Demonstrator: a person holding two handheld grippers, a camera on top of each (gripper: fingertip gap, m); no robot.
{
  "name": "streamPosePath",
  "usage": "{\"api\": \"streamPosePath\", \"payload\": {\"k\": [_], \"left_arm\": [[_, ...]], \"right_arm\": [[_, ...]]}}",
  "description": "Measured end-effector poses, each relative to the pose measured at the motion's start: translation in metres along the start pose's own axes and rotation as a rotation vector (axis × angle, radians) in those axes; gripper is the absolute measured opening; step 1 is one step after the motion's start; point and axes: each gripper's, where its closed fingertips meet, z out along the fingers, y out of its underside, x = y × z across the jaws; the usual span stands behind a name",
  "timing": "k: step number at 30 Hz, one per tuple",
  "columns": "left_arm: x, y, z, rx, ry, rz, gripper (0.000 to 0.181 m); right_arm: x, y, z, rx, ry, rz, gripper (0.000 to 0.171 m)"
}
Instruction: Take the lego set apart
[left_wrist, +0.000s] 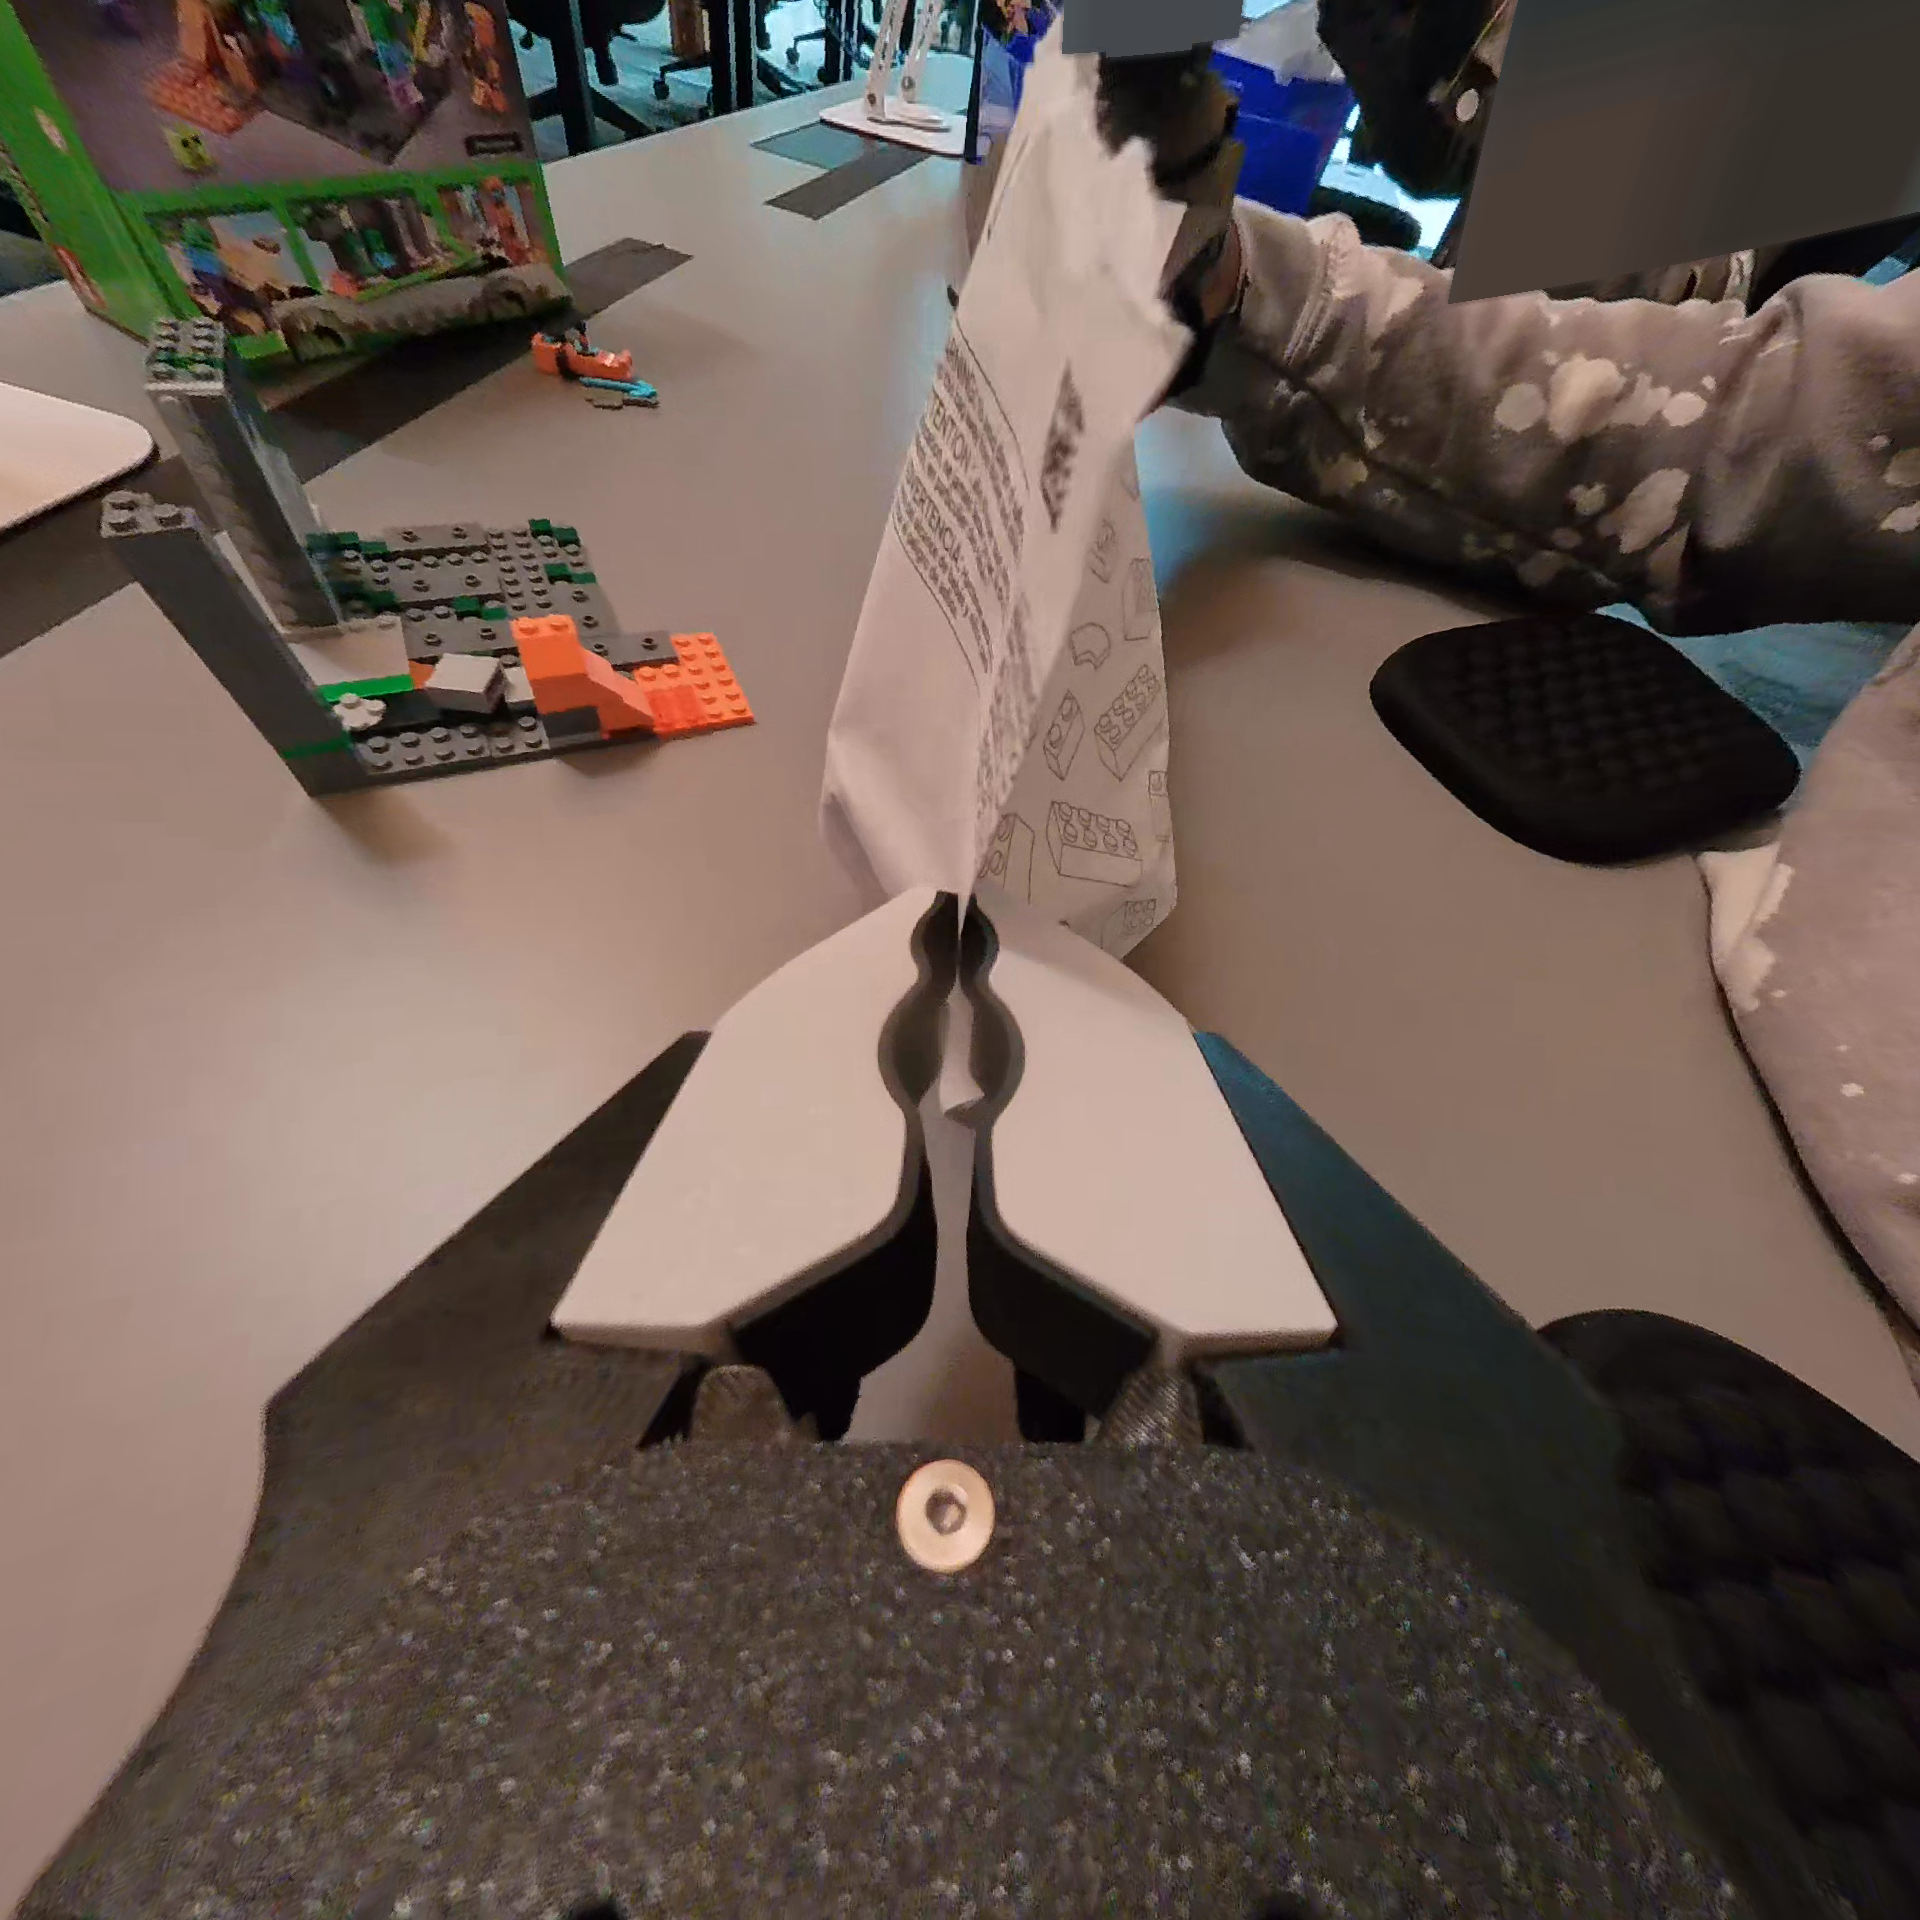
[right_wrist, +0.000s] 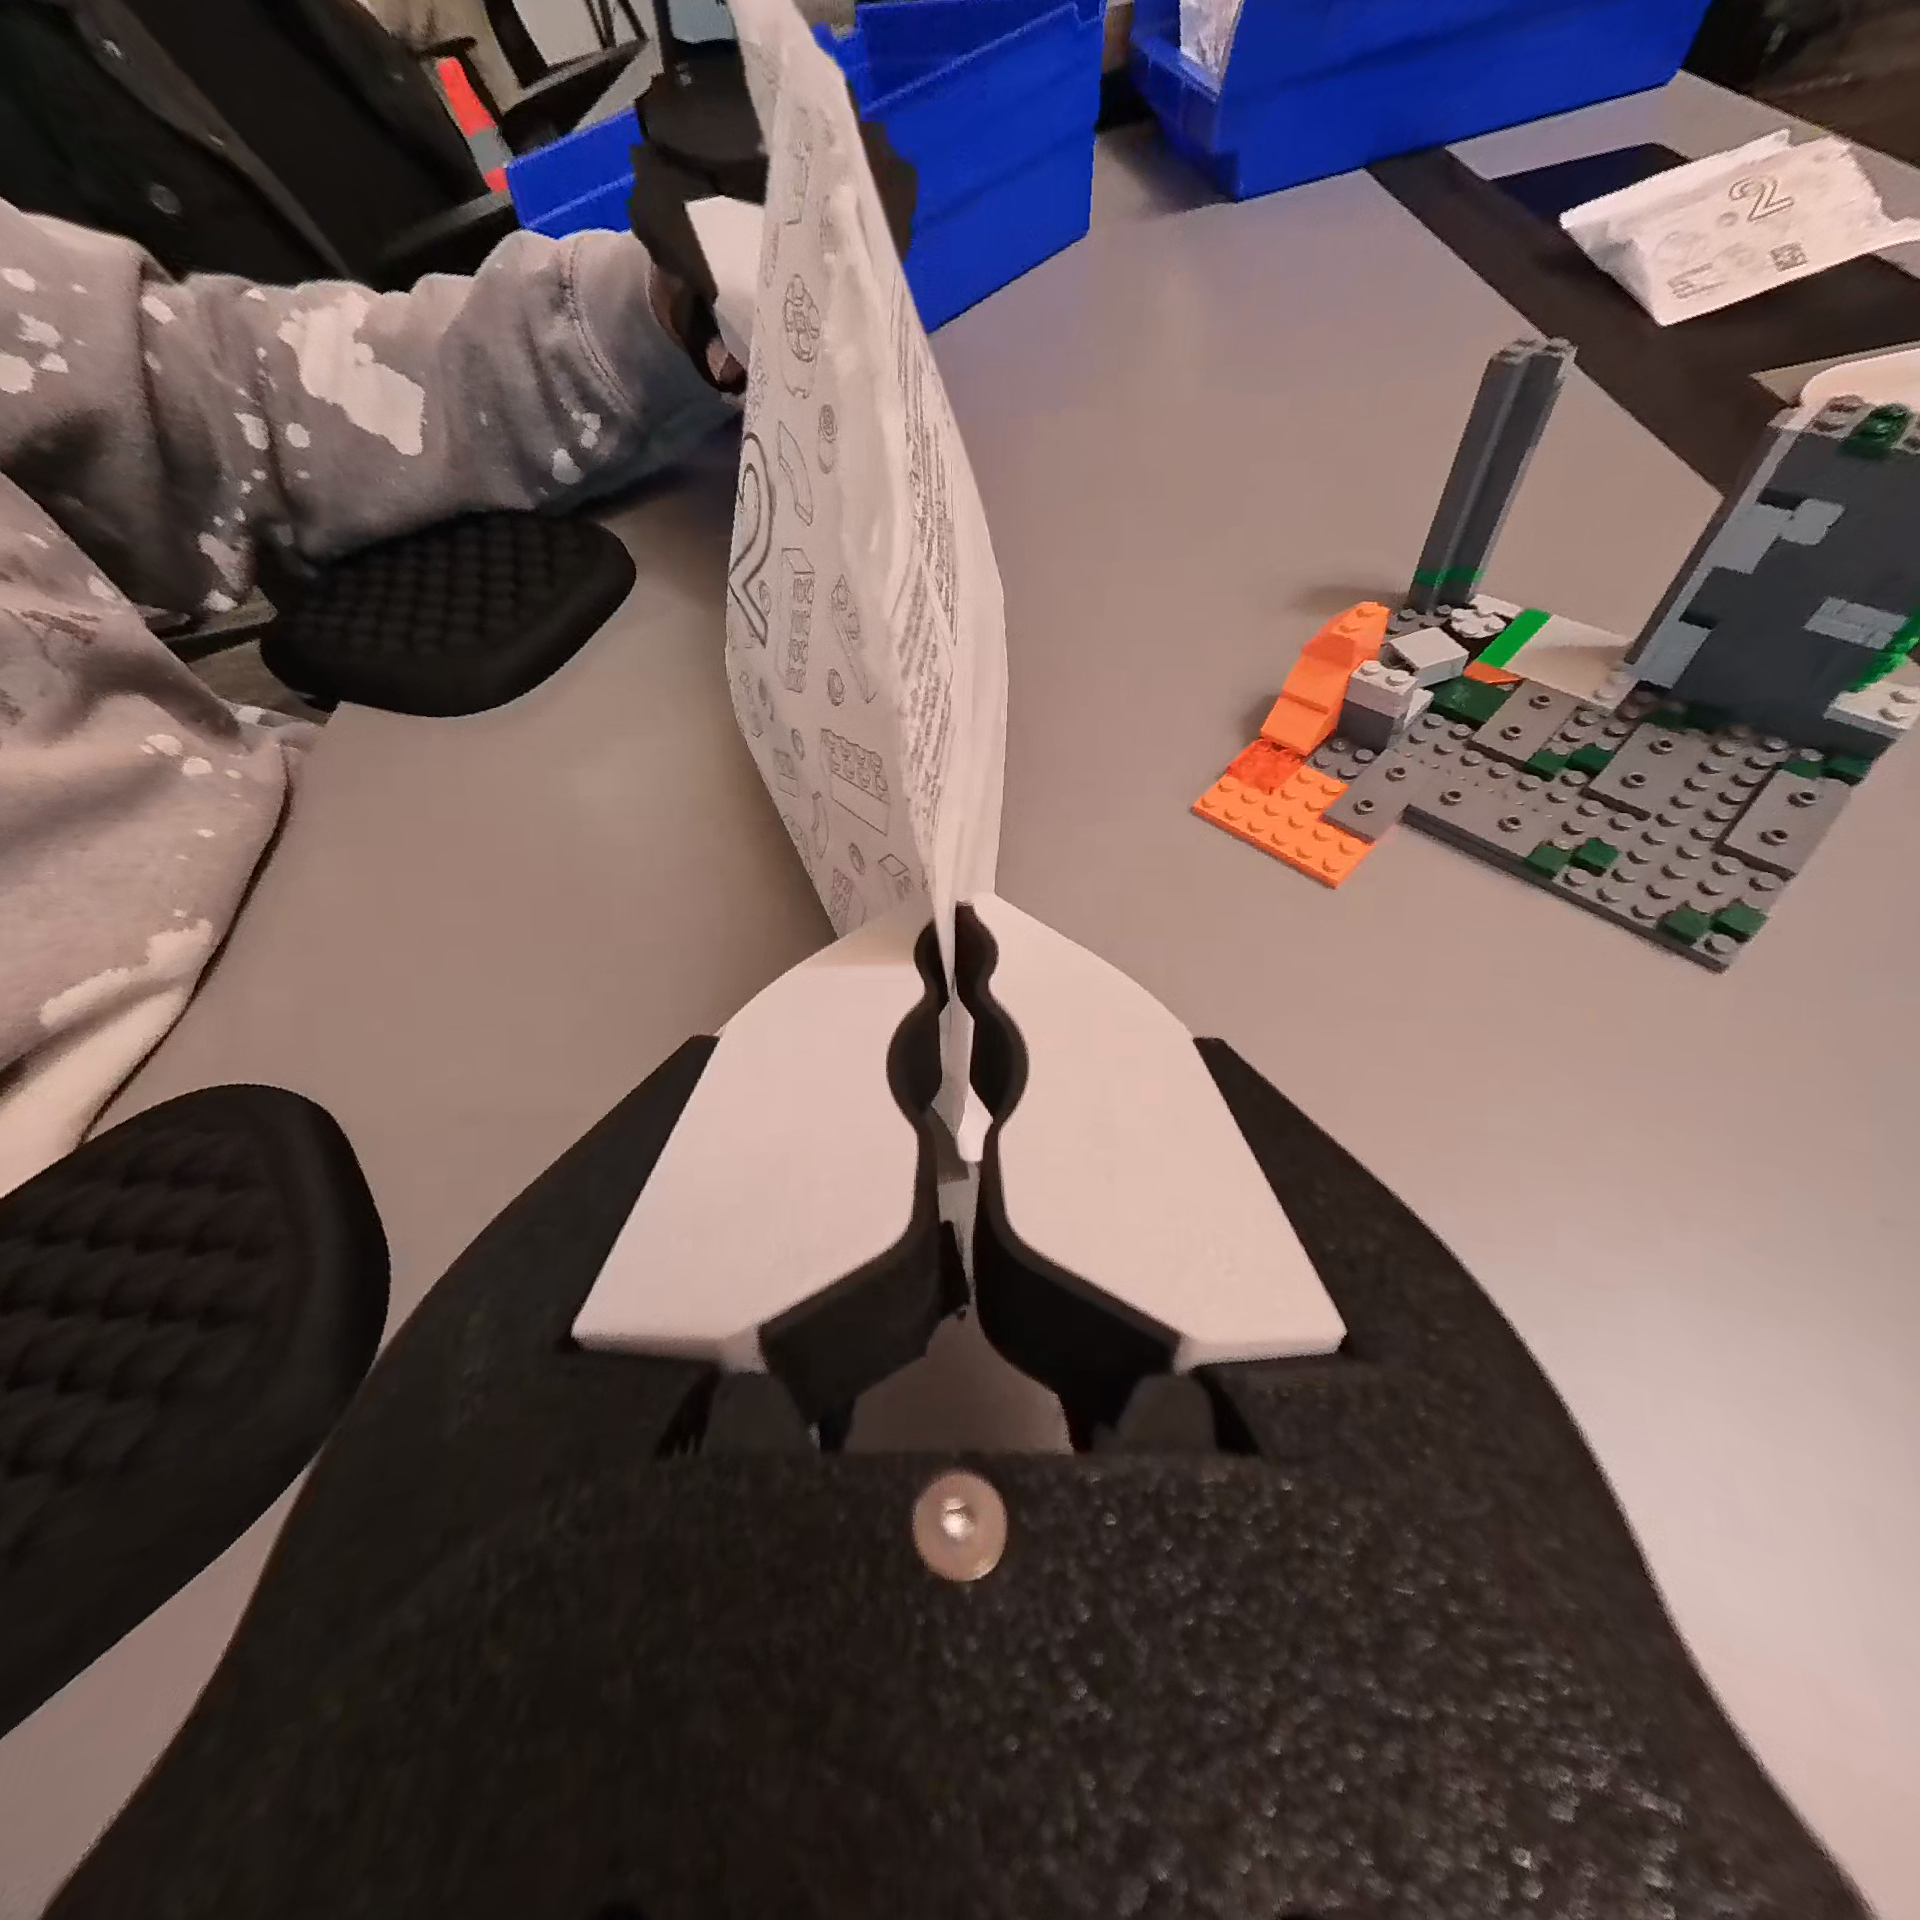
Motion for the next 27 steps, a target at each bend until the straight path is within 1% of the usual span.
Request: {"api": "streamPosePath", "payload": {"k": [4,6,7,9,11,12,14,17,18,20,22,23,24,25,26,27], "left_arm": [[0.001,0.000,-0.002,-0.001,-0.022,0.023,0.001],[0.001,0.000,-0.002,0.035,-0.063,0.088,0.003],[0.001,0.001,-0.002,0.043,-0.072,0.102,0.007],[-0.002,0.015,0.002,0.000,-0.076,0.085,0.025],[0.000,0.028,0.009,-0.052,-0.058,0.075,0.028],[0.001,0.030,0.011,-0.072,-0.055,0.085,0.026],[0.007,0.030,0.014,-0.082,-0.024,0.111,0.003],[0.009,0.031,0.016,-0.095,-0.007,0.092,0.000],[0.009,0.031,0.015,-0.092,-0.007,0.090,0.000],[0.010,0.032,0.015,-0.090,-0.005,0.106,0.000],[0.012,0.033,0.015,-0.097,0.006,0.119,0.000],[0.013,0.033,0.015,-0.097,0.010,0.121,0.000],[0.013,0.033,0.015,-0.097,0.013,0.123,0.000],[0.014,0.033,0.015,-0.096,0.021,0.127,0.000],[0.014,0.033,0.015,-0.096,0.022,0.133,0.000],[0.014,0.033,0.015,-0.096,0.021,0.136,0.000]], "right_arm": [[0.000,-0.002,0.004,-0.011,0.034,-0.024,0.000],[-0.001,-0.002,0.004,-0.016,0.069,-0.073,0.000],[-0.002,-0.002,0.004,-0.017,0.077,-0.082,0.000],[-0.004,-0.001,0.002,-0.015,0.081,-0.090,0.000],[-0.006,0.000,0.000,-0.001,0.079,-0.103,0.000],[-0.006,0.000,-0.001,0.005,0.078,-0.108,0.000],[-0.007,0.000,-0.002,0.014,0.082,-0.112,0.000],[-0.007,0.001,-0.003,0.016,0.087,-0.116,0.000],[-0.007,0.001,-0.004,0.015,0.089,-0.114,0.003],[-0.005,0.008,-0.006,-0.019,0.096,-0.100,0.016],[-0.003,0.021,-0.002,-0.088,0.100,-0.099,0.030],[-0.003,0.024,0.001,-0.109,0.096,-0.104,0.032],[-0.004,0.026,0.006,-0.124,0.095,-0.115,0.030],[-0.006,0.027,0.010,-0.137,0.094,-0.133,0.024],[-0.007,0.027,0.014,-0.142,0.095,-0.153,0.010],[-0.006,0.026,0.017,-0.142,0.104,-0.173,0.001]]}}
